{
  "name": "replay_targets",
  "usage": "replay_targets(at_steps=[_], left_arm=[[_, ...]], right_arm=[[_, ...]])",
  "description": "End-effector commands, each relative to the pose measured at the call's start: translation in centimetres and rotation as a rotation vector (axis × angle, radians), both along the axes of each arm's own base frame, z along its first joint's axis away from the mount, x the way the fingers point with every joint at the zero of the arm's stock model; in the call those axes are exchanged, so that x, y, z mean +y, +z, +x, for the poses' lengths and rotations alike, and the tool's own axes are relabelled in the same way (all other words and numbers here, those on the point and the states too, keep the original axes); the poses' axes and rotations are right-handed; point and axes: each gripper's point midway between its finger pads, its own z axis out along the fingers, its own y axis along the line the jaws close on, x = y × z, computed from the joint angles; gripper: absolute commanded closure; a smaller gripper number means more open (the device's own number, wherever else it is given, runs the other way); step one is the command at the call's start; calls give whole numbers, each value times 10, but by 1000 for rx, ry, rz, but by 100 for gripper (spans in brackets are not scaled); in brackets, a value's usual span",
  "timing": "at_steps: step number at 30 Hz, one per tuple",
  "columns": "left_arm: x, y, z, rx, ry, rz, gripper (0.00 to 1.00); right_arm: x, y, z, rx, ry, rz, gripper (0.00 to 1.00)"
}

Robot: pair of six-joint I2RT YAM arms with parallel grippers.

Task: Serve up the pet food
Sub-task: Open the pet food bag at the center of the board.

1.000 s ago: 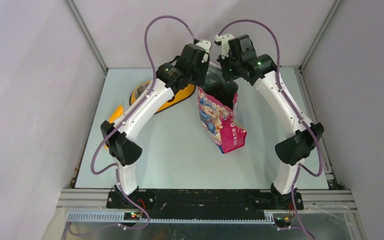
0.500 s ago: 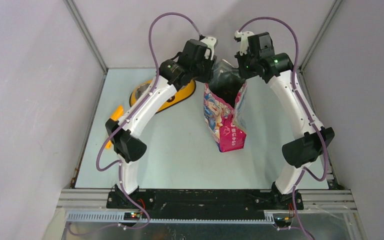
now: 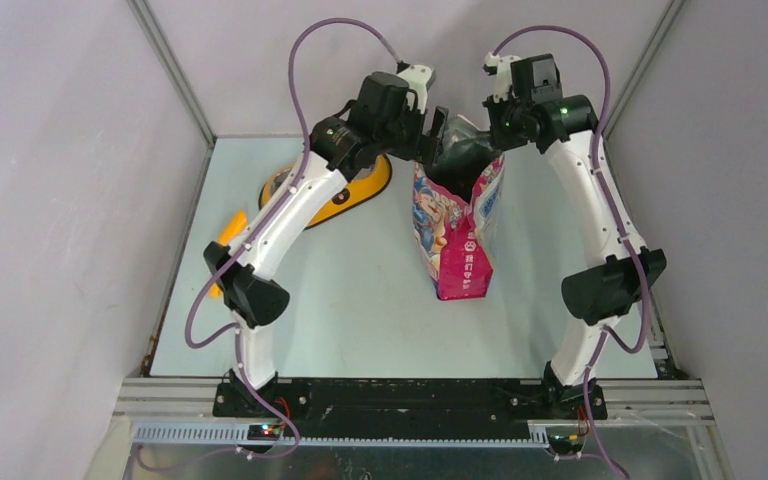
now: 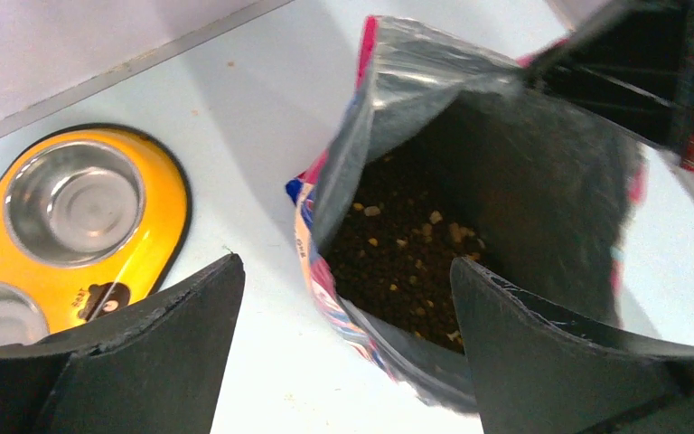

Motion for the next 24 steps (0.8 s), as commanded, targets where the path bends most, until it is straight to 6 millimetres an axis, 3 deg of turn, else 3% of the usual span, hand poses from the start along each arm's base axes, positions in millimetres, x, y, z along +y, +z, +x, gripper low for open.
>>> replay_targets(at_steps=[1, 10, 13, 15, 20, 24], left_arm=[[-8, 50, -29, -64, -131, -109, 9], [-39, 34, -62, 17, -310, -128, 9], [-40, 26, -69, 40, -317, -112, 9], [-36, 19, -72, 57, -299, -97, 10], [-16, 8, -72, 71, -193, -64, 10], [-6, 26, -68, 13, -149, -69, 9]], right_arm=[[-16, 91, 33, -297, -42, 78, 100], [2, 75, 39, -249, 50, 100, 98], [6, 70, 27, -202, 79, 118, 72], [10, 66, 15, -168, 97, 127, 63], [13, 54, -14, -128, 119, 88, 56], [12, 52, -28, -161, 132, 39, 53]])
